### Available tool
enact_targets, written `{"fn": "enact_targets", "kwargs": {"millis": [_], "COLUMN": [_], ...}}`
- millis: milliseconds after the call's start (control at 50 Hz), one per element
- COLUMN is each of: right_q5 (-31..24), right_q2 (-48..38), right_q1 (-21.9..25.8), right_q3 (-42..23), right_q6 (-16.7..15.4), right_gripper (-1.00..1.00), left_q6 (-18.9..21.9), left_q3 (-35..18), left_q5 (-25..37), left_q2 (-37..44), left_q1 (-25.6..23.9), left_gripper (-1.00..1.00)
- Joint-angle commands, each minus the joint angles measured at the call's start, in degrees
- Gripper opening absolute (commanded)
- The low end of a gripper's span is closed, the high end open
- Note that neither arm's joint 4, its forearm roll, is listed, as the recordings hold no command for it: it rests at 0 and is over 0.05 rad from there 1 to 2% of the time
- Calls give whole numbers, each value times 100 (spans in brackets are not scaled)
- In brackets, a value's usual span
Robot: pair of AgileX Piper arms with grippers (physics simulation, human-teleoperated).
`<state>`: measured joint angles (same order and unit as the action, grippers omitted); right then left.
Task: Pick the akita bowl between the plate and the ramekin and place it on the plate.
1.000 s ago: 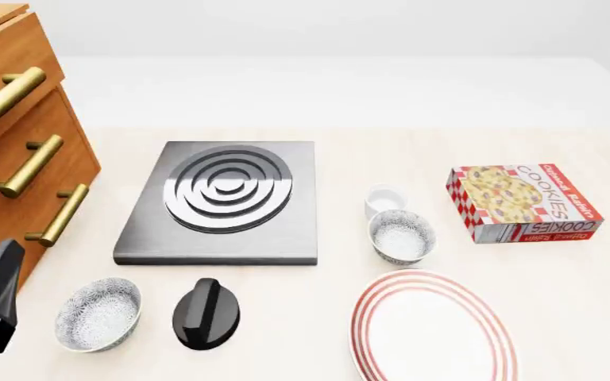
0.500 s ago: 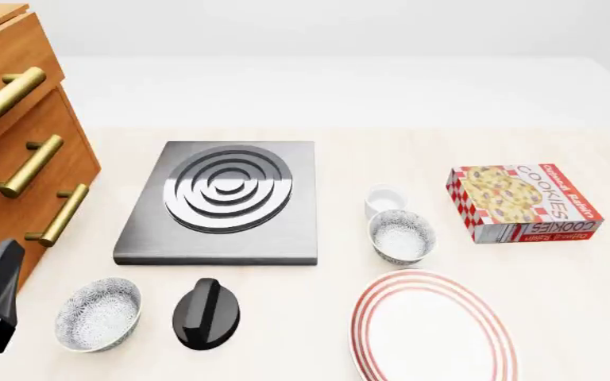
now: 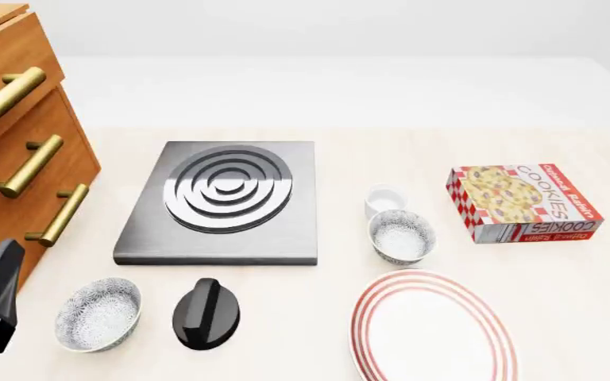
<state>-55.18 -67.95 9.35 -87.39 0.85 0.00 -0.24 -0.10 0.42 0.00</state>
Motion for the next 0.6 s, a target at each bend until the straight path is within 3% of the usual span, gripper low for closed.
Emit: {"fn": "enact_targets", "kwargs": {"millis": [20,100,600], "right_q5": [17,139,1466], "right_q2": [-354,-447,-773], "right_q1": [155,248,199], "right_q3": [68,222,1776], "right_q6": [304,518,558], "right_gripper": [100,100,100], "left_q6": [0,0,0], "left_q3": [0,0,0], "left_q5": [0,0,0], "left_q2": [0,0,0], "left_q1": [0,0,0], "left_gripper": [100,100,100]}}
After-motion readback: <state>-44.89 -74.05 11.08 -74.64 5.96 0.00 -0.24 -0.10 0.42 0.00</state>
